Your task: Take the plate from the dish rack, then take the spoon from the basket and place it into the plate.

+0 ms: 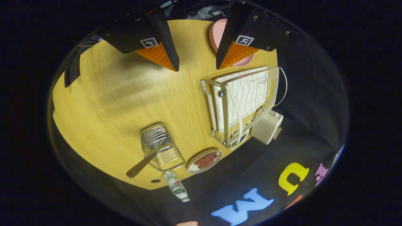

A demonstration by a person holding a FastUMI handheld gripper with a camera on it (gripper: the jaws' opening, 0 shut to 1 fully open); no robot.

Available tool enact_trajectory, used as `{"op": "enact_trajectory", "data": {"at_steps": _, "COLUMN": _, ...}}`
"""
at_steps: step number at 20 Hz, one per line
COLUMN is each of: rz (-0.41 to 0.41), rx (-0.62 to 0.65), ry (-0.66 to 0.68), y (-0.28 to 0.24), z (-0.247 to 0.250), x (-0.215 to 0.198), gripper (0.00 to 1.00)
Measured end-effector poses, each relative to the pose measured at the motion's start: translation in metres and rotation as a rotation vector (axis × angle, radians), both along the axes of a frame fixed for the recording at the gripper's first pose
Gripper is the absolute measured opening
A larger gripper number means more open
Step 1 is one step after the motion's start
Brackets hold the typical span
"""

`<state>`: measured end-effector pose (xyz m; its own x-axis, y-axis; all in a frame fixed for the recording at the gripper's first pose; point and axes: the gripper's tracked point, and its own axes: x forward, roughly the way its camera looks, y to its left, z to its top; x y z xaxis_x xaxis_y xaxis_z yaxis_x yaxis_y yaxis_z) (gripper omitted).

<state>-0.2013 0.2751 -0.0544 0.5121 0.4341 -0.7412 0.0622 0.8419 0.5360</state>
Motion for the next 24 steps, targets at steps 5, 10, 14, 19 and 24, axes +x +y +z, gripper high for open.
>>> {"op": "enact_trajectory", "data": {"at_steps": 5, "rz": -0.243, "rx": -0.017, "ry": -0.102, "y": -0.049, "z": 0.018, "x": 0.049, "gripper": 0.66}}
{"op": "enact_trajectory", "data": {"at_steps": 10, "rz": -0.461, "rx": -0.028, "ry": -0.172, "y": -0.092, "z": 0.028, "x": 0.095, "gripper": 0.66}}
{"op": "enact_trajectory", "data": {"at_steps": 14, "rz": -0.570, "rx": -0.027, "ry": -0.197, "y": -0.105, "z": 0.021, "x": 0.126, "gripper": 0.66}}
{"op": "enact_trajectory", "data": {"at_steps": 19, "rz": -0.690, "rx": 0.009, "ry": -0.175, "y": -0.112, "z": 0.010, "x": 0.138, "gripper": 0.50}}
{"op": "enact_trajectory", "data": {"at_steps": 24, "rz": -0.737, "rx": 0.048, "ry": -0.181, "y": -0.117, "z": 0.003, "x": 0.163, "gripper": 0.28}}
